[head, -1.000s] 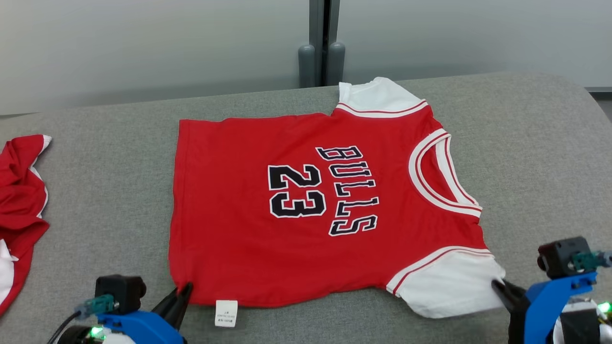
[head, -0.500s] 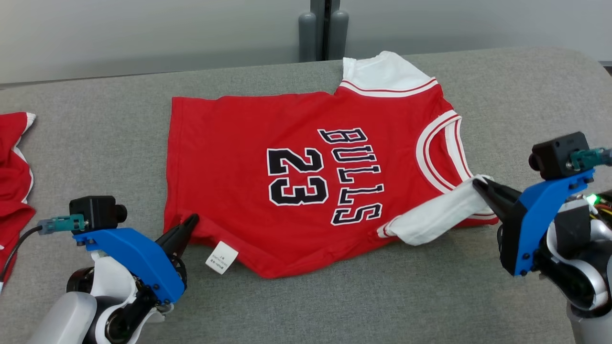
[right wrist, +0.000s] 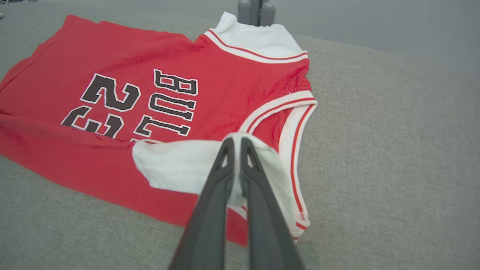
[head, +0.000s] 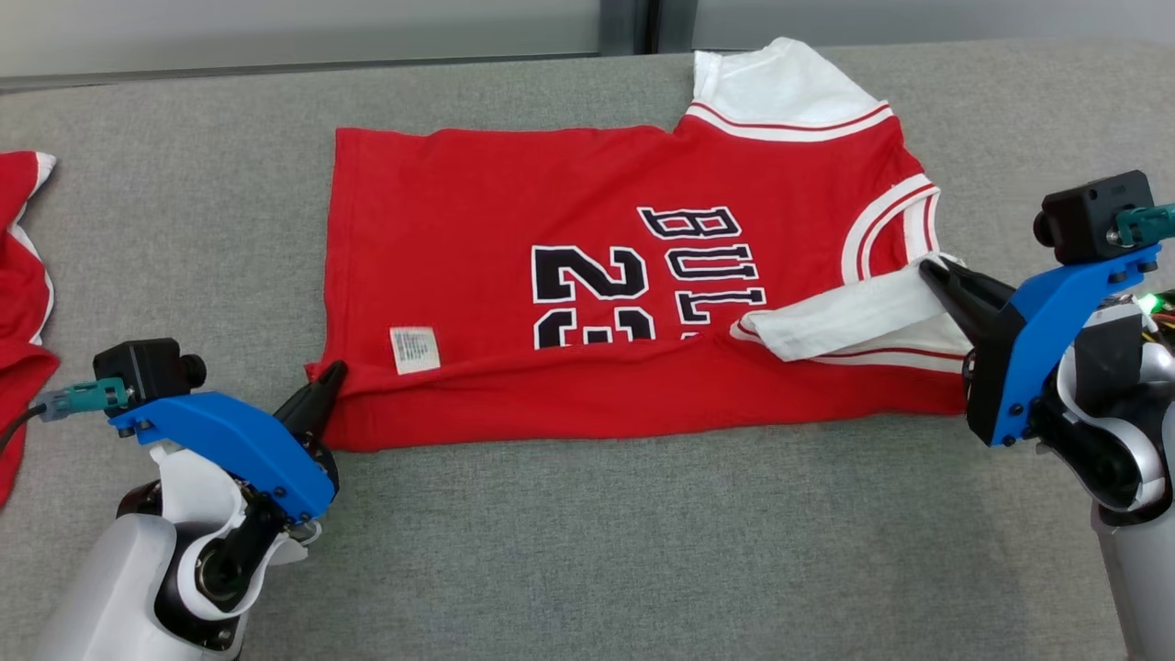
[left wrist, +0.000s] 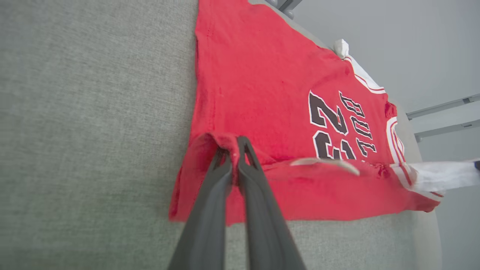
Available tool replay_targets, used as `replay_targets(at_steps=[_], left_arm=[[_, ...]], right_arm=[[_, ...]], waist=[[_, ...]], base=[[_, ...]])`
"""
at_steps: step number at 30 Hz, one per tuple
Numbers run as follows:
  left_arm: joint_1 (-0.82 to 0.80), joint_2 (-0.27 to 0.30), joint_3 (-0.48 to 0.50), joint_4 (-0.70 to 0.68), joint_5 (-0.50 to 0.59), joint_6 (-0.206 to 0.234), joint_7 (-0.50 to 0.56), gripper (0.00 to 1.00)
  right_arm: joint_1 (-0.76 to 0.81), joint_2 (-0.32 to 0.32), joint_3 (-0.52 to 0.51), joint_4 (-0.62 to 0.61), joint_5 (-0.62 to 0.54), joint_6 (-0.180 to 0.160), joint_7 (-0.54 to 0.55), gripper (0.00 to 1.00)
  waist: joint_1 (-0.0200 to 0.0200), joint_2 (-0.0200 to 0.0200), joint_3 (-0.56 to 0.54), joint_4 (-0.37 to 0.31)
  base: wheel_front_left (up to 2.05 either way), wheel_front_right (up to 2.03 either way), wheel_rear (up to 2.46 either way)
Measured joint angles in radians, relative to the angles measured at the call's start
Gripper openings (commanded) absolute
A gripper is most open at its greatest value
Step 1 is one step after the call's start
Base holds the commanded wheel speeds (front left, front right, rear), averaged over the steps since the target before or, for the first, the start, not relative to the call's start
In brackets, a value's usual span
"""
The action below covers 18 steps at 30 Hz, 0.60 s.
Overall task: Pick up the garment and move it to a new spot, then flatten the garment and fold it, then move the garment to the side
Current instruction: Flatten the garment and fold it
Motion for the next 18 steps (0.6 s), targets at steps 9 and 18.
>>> replay_targets(at_steps=[9, 18], left_arm=[[-0.046, -0.030, -0.013, 0.084, 0.020, -0.025, -0.039, 0.31], [-0.052, -0.044, -0.013, 0.116, 0.037, -0.035, -0.092, 1.00]], right_arm=[[-0.028, -0.003, 0.010, 0.071, 0.000, 0.000, -0.051, 0.00], [-0.044, 0.004, 0.021, 0.105, 0.000, 0.000, -0.162, 1.00]], waist=[[-0.0001, 0.0000, 0.030, 0.024], [-0.0001, 0.0000, 0.020, 0.026]], base=[[0.00, 0.00, 0.00], [0.00, 0.00, 0.00]])
